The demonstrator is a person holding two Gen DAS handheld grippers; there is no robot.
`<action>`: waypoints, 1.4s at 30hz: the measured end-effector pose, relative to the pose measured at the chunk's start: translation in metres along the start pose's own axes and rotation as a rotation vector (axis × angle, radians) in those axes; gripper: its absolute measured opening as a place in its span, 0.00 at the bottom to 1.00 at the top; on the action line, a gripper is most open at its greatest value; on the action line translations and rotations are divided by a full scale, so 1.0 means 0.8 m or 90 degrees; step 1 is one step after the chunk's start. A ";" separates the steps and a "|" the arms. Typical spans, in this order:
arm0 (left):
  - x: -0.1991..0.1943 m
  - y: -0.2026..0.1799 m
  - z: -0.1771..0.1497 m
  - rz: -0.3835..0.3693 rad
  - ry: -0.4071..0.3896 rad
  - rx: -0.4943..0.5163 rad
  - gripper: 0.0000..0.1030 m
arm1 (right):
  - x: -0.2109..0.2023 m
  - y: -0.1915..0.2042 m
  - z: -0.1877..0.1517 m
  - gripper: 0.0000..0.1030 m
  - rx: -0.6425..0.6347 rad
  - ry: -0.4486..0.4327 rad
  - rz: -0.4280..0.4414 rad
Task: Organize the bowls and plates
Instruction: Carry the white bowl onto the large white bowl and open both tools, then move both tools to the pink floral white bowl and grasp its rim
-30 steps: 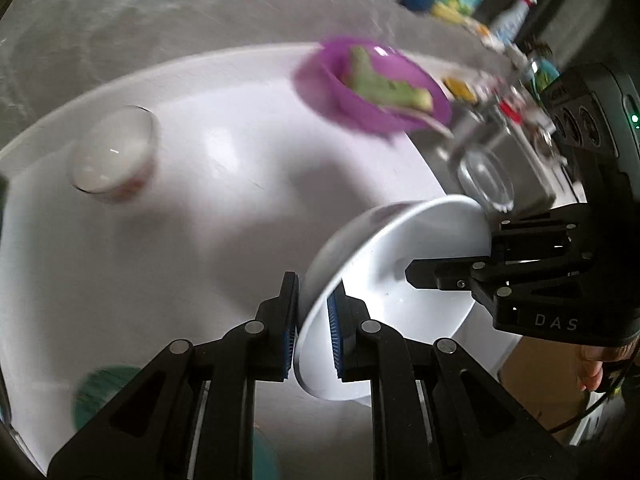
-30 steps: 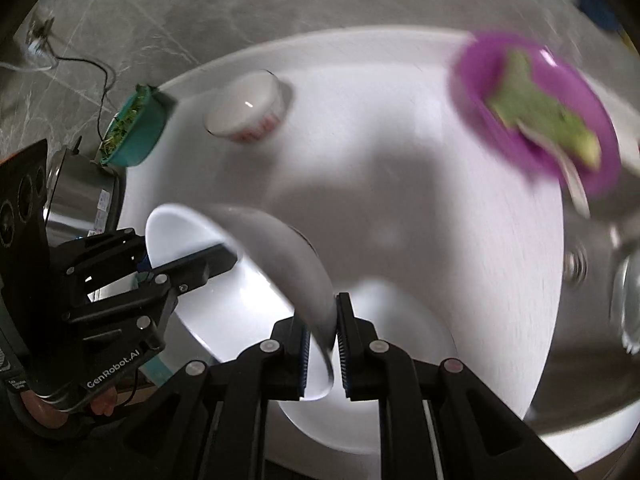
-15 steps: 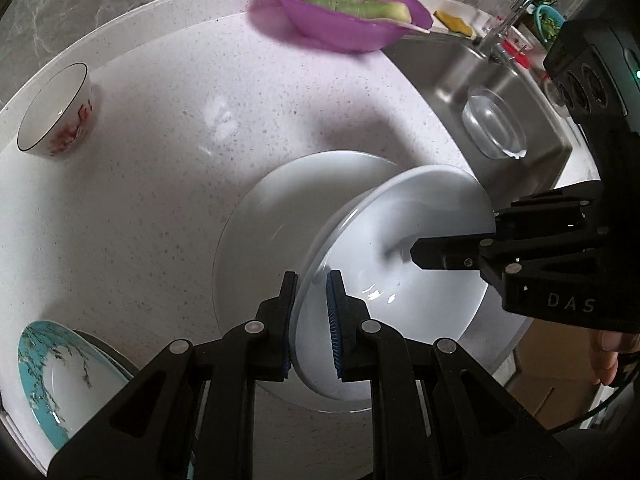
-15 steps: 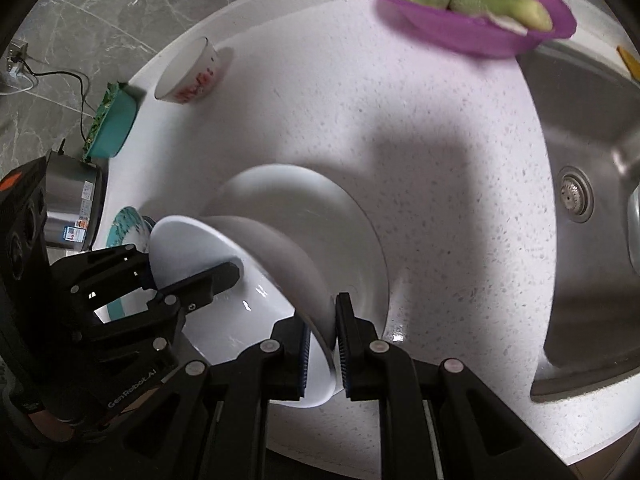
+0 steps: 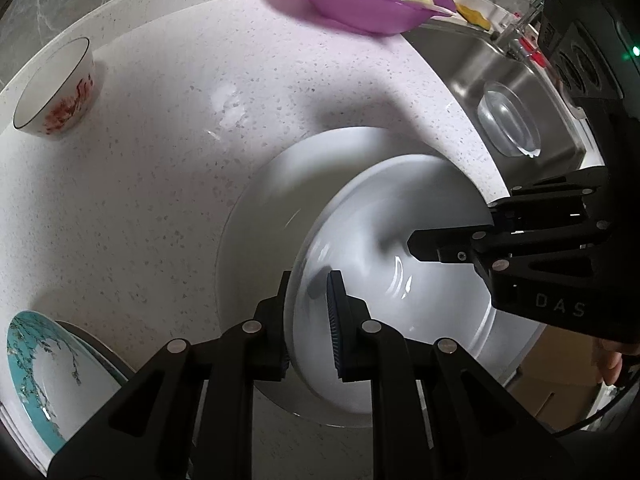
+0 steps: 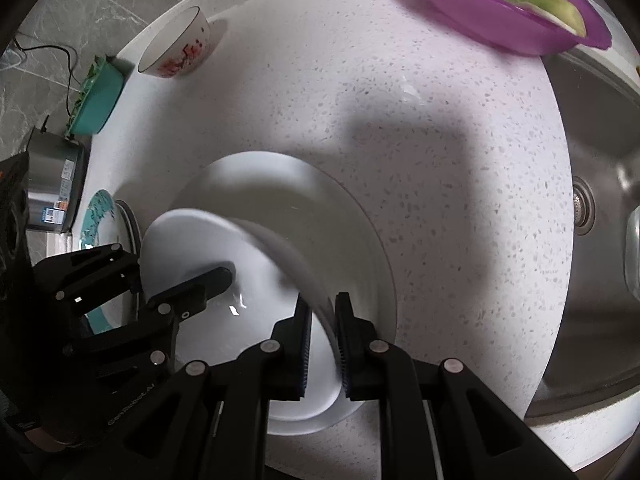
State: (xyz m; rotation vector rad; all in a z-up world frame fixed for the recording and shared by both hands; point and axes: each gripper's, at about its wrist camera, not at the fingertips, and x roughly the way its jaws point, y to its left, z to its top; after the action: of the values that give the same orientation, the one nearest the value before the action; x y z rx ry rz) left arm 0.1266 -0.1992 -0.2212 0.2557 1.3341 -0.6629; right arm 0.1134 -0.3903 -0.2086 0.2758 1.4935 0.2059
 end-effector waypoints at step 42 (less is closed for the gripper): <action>-0.140 0.397 0.125 -0.129 -0.196 -0.244 0.85 | -0.092 0.084 0.209 0.77 0.043 -0.194 0.298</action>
State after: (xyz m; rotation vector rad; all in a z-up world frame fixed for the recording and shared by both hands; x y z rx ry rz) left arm 0.3815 0.0322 -0.1531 -0.2856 1.1677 -0.5741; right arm 0.2769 -0.3579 -0.1088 0.6813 1.1189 0.4657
